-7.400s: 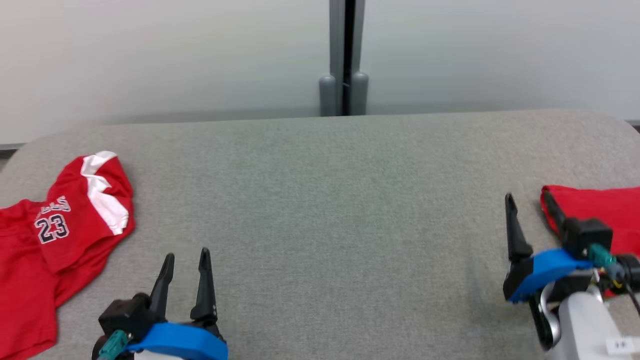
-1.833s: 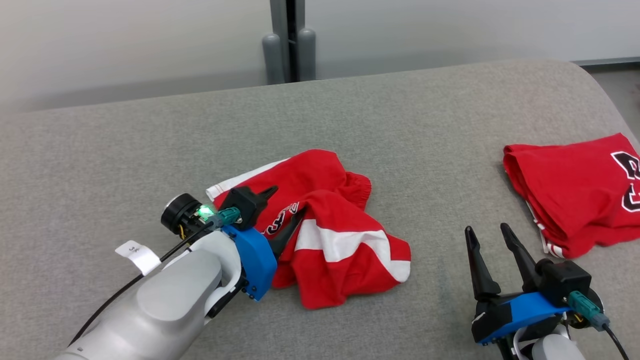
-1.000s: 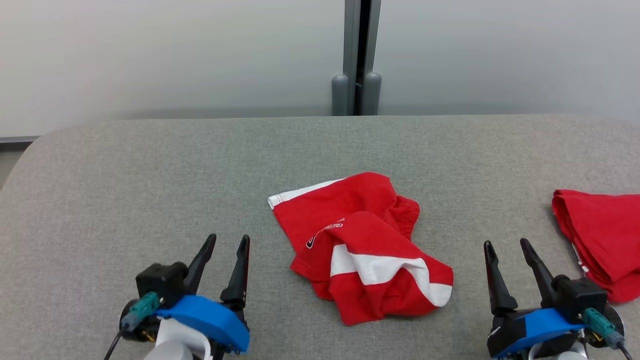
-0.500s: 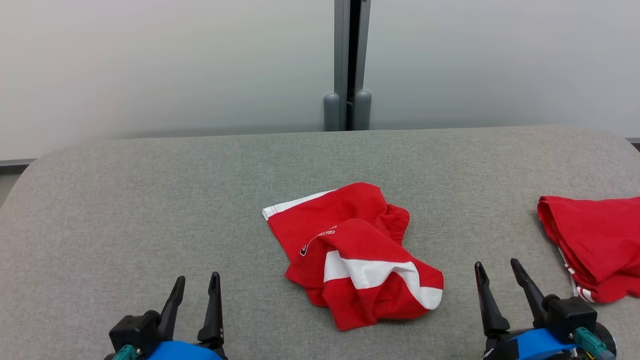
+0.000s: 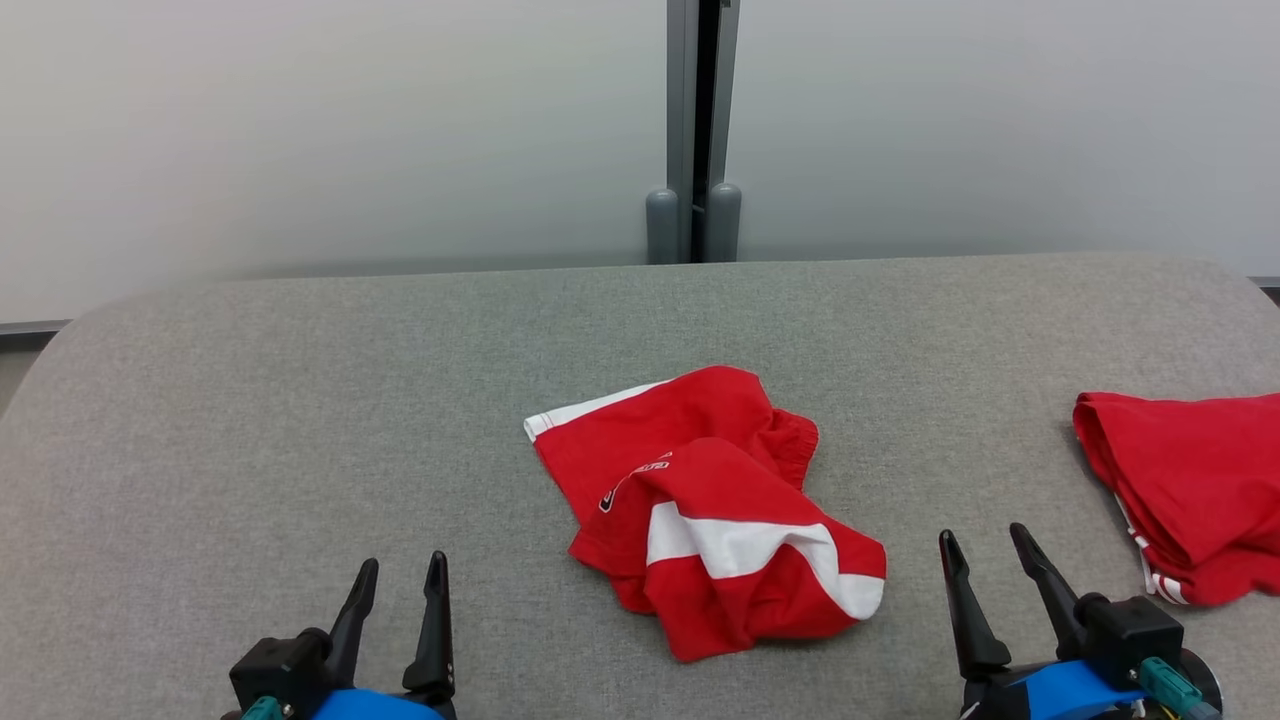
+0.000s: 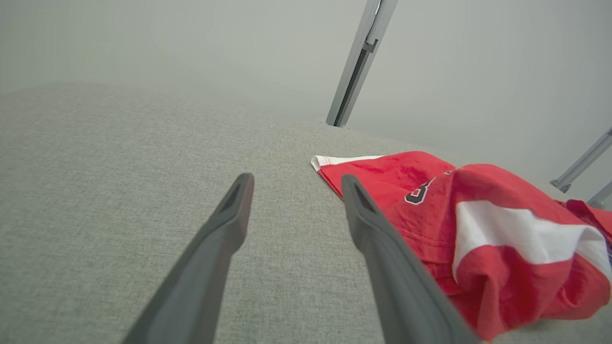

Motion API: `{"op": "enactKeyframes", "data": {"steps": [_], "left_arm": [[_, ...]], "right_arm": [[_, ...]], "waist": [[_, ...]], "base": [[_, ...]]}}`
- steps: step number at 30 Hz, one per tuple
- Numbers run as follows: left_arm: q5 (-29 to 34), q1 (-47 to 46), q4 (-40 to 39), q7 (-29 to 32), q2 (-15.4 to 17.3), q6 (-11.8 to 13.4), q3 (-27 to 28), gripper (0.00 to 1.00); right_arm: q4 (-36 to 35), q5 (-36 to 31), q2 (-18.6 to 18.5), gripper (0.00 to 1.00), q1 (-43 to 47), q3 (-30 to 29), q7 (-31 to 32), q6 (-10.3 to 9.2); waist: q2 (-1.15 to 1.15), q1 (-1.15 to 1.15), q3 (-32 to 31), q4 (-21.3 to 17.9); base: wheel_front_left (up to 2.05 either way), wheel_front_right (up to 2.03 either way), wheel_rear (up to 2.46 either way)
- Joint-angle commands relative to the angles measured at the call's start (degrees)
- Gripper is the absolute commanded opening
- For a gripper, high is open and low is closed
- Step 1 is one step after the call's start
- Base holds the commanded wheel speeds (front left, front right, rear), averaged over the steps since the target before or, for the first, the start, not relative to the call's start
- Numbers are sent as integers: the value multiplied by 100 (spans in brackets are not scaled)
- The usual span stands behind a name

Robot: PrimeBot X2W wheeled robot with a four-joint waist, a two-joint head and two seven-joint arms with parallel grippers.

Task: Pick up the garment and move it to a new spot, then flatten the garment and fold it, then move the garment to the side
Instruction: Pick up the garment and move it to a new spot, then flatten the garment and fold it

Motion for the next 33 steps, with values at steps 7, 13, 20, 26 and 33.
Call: {"op": "enactKeyframes", "data": {"steps": [7,13,20,26,33], "left_arm": [[156,-41,94,-15,-78,-103,101,100],[226,-127,78,-15,-126,-133,103,100],[138,-275,39,303,-303,-295,-173,100],[-198,-417,163,1023,-606,-539,-541,100],[-721,-637,493,1484,-812,-668,-642,100]], "right_arm": [[3,35,-13,100,-23,-24,-19,0],[-10,16,-13,100,-77,-50,-19,0],[-57,-35,-13,100,-207,-75,-19,0],[-56,-34,-13,100,-306,-43,-19,0],[-36,-16,-13,100,-408,-7,-19,0]], "waist": [[0,0,31,10],[0,0,89,-7],[0,0,254,-60],[0,0,413,-157],[0,0,614,-375]], "base": [[0,0,0],[0,0,0],[0,0,0],[0,0,0],[0,0,0]]}}
